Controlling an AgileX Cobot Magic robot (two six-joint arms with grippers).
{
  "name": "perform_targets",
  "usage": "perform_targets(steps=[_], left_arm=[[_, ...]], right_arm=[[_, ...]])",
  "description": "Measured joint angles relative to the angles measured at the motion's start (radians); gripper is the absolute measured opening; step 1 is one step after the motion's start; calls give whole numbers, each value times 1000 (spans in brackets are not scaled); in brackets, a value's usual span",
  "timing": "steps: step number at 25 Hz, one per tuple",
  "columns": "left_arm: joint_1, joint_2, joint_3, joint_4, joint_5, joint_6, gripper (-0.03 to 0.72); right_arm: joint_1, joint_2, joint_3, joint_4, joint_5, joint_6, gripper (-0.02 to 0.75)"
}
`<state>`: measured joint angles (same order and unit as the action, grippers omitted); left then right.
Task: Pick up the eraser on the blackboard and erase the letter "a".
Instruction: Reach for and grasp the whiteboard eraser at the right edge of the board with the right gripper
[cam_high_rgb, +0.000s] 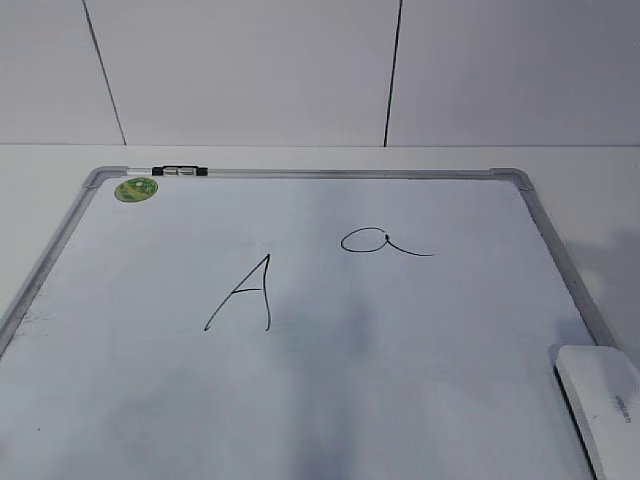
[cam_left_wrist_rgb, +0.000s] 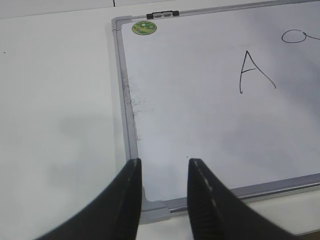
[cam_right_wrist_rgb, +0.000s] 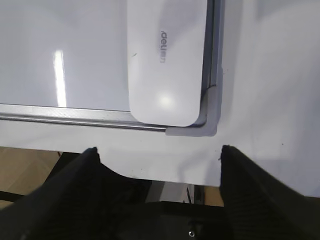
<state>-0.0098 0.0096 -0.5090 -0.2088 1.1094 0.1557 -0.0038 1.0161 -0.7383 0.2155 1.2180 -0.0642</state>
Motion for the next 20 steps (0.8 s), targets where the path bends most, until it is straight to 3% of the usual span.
perform_targets(steps=[16,20], left_arm=[[0,0,0,0,0,0,235],[0,0,0,0,0,0,234]], right_arm=[[2,101,-36,54,-9,-34,592],[71,101,-36,49,-9,-21,592]])
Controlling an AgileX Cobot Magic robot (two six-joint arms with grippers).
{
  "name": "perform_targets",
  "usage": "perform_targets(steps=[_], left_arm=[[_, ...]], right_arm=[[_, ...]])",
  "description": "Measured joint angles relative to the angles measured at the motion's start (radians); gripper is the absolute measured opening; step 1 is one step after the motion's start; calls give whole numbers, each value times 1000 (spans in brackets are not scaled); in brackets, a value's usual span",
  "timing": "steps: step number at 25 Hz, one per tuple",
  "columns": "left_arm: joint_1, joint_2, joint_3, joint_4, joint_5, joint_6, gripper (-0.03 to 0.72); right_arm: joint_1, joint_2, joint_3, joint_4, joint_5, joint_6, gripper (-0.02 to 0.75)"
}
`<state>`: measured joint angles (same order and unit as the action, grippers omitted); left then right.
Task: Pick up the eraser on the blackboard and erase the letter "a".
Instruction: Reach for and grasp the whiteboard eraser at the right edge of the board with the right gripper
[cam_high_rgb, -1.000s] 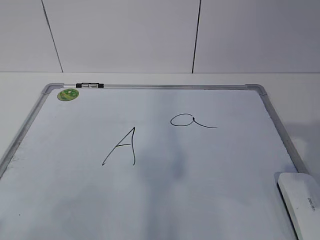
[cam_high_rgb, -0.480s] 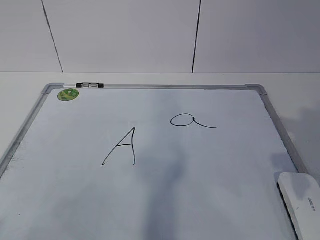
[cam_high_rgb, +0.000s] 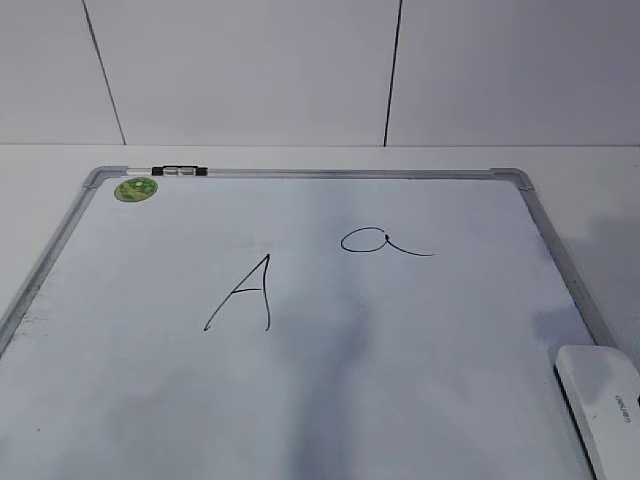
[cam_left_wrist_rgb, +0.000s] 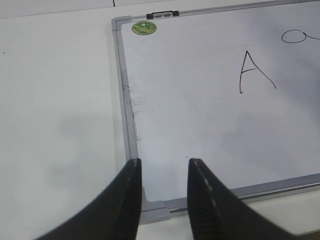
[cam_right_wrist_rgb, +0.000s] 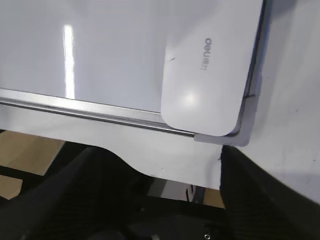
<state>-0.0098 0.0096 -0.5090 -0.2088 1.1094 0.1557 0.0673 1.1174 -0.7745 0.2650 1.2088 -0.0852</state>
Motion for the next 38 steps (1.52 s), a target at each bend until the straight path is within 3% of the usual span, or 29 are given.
perform_targets(steps=[6,10,27,32,38], left_arm=[[0,0,0,0,0,0,235],[0,0,0,0,0,0,235],[0,0,0,0,0,0,235],[0,0,0,0,0,0,235],[0,0,0,0,0,0,235]], right_arm=[[152,0,-1,-128,-6,164,592],[203,0,-1,-175,-15,236,592],[207,0,-1,-215,-125,301,596],[207,4,-1,-229,-125,313,668],[207,61,-1,-239,-125,315,681]])
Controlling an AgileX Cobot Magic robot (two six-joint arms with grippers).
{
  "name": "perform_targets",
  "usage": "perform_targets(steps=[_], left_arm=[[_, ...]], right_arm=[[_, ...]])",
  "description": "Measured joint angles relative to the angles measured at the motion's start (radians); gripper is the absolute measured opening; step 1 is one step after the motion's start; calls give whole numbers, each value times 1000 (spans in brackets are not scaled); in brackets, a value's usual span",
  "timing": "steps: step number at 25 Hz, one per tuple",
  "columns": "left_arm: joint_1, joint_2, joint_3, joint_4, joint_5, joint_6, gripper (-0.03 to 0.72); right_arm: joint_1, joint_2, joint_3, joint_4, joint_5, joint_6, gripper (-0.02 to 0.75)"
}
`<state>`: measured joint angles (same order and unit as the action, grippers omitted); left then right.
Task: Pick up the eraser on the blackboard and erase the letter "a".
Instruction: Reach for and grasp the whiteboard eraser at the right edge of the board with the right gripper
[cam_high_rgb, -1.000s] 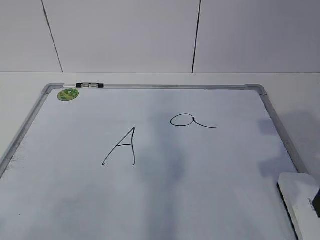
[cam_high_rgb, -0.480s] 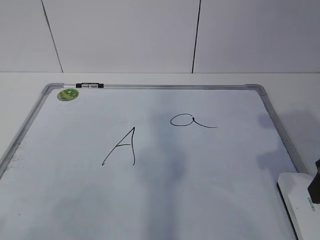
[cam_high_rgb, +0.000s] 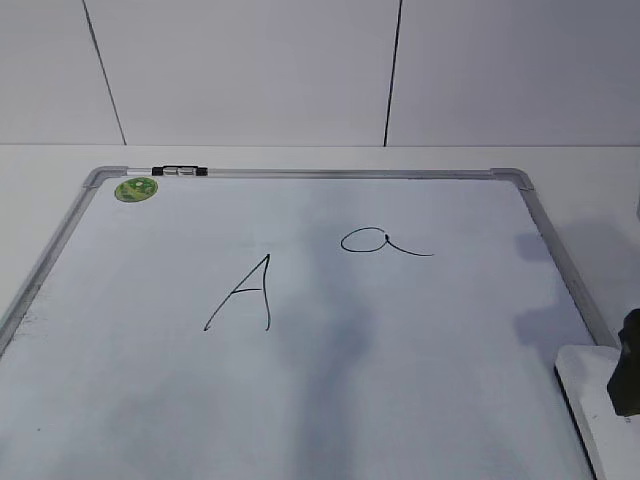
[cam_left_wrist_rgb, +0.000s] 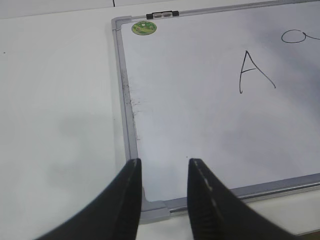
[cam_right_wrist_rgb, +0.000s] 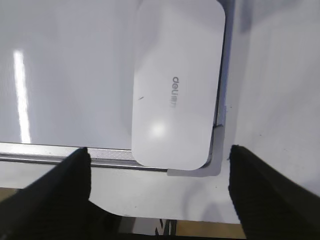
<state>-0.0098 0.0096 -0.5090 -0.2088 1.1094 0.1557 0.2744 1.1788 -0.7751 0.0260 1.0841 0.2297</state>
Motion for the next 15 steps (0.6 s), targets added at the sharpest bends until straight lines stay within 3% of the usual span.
perform_targets(steps=[15], left_arm=[[0,0,0,0,0,0,235]], right_arm=[[0,131,0,-36,-86,0,683]])
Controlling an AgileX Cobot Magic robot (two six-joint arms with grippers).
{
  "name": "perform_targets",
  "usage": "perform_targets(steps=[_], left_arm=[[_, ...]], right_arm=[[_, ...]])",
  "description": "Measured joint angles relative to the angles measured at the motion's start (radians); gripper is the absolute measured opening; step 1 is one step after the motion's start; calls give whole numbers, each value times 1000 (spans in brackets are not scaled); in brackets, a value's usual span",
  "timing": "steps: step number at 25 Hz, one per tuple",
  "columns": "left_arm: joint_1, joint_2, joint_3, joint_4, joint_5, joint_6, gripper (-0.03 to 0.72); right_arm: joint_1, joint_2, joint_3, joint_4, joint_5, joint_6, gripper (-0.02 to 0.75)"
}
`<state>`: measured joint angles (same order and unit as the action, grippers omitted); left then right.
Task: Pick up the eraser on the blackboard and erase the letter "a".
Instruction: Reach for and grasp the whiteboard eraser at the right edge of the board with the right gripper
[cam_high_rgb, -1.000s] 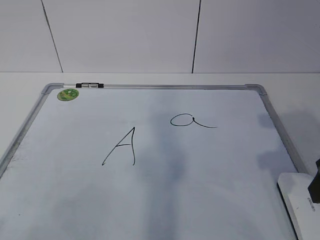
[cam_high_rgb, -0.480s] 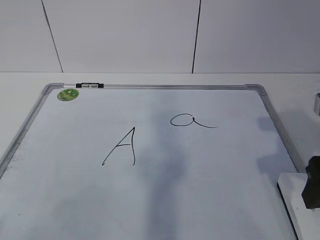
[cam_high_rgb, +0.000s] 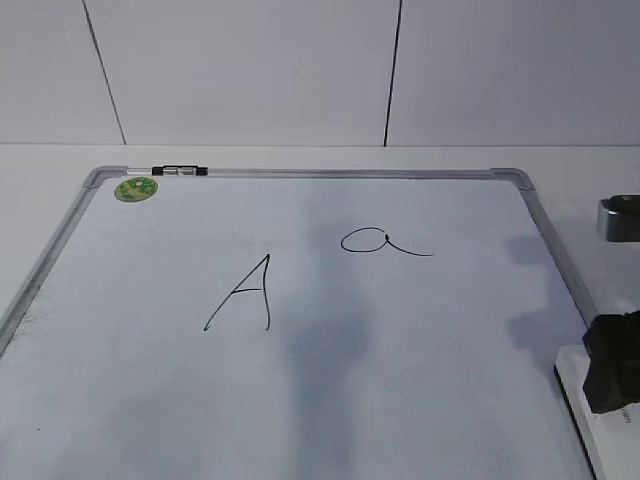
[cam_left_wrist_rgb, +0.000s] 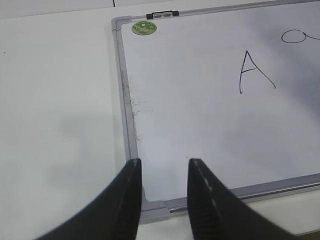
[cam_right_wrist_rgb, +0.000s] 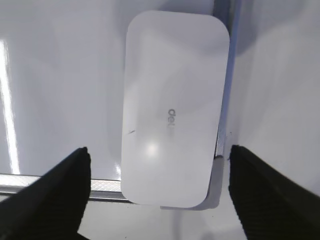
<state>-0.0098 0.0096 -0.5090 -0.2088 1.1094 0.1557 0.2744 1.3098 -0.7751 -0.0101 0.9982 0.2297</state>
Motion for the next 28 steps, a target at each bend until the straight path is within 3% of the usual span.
perform_targets(steps=[13,20,28], left_arm=[[0,0,0,0,0,0,235],[0,0,0,-2,0,0,235],[0,0,0,-2,0,0,235]], right_arm=[[-2,52,43,2,-97,0,682],[-78,52,43,10,-105,-35,682],[-94,52,43,113,-105,-138,677]])
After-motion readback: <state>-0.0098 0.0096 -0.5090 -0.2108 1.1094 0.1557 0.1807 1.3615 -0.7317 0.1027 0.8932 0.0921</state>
